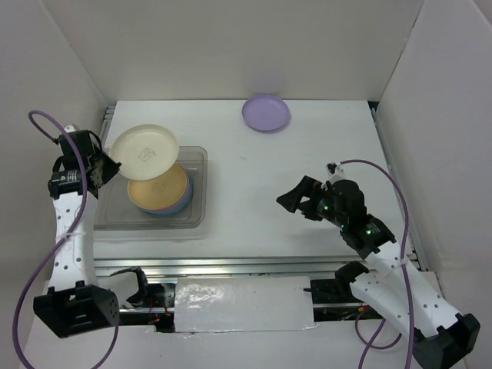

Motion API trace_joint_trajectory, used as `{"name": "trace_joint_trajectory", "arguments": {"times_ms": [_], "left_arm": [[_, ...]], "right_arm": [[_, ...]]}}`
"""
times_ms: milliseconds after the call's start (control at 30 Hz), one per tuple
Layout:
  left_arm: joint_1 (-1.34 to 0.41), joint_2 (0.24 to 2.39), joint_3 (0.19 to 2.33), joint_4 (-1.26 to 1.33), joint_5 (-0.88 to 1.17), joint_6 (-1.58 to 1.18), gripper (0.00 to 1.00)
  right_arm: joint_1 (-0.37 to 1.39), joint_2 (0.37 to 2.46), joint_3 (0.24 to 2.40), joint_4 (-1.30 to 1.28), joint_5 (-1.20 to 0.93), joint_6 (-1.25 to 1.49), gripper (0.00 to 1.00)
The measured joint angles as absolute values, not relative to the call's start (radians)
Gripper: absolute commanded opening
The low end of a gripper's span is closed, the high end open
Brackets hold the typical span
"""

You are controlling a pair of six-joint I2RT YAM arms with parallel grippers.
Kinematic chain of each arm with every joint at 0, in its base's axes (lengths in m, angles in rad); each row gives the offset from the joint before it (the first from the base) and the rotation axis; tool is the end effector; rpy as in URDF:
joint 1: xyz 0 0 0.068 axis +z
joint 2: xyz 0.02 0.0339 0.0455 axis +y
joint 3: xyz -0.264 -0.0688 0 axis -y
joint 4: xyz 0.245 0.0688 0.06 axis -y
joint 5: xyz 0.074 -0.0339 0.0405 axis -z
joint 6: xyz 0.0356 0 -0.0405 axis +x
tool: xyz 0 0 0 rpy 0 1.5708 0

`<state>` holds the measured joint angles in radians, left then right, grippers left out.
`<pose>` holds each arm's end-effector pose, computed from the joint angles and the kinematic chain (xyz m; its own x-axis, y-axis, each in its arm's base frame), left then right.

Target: Place the plates into the plastic bin on the countertop

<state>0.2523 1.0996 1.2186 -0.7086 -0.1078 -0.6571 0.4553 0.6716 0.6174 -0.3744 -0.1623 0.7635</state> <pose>0.2191 0.0604 0.3766 -0.2218 -0.6843 -0.6946 -0.5939 0.6598 -0.4603 0.1416 0.0757 0.2791 -0.6610 0.4361 -0.6106 -0.1508 0.7200 0.6774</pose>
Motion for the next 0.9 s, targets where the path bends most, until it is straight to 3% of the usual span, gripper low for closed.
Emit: {"name": "trace_joint_trajectory", "arguments": {"times_ms": [233, 433, 500, 600, 633, 667, 800, 900], "left_arm": [[0.252, 1.118, 1.036, -0.669, -0.103, -0.656, 0.00], [0.243, 1.163, 1.016, -0.638, -0.108, -0.646, 0.01], [0.231, 1.181, 1.016, -0.628, -0.116, -0.635, 0.10], [0.211, 1.197, 1.016, -0.628, -0.130, -0.631, 0.40], [0.205, 1.197, 1.016, -0.627, -0.134, -0.628, 0.60], [0.201, 1.195, 1.016, -0.624, -0.136, -0.627, 0.68], [0.180, 1.189, 1.016, -0.629, -0.165, -0.635, 0.93], [0.151, 1.152, 1.026, -0.662, -0.203, -0.639, 0.99]], "right_arm": [[0.450, 0.649, 0.617, -0.410, -0.196, 0.753, 1.00], [0.446, 0.623, 0.617, -0.413, -0.204, 0.753, 1.00], [0.446, 0.621, 0.617, -0.414, -0.207, 0.754, 1.00], [0.447, 0.613, 0.617, -0.414, -0.207, 0.757, 1.00], [0.447, 0.610, 0.617, -0.414, -0.207, 0.759, 1.00], [0.447, 0.608, 0.617, -0.414, -0.207, 0.760, 1.00], [0.447, 0.604, 0.617, -0.414, -0.207, 0.761, 1.00], [0.447, 0.612, 0.617, -0.413, -0.203, 0.761, 1.00]]}}
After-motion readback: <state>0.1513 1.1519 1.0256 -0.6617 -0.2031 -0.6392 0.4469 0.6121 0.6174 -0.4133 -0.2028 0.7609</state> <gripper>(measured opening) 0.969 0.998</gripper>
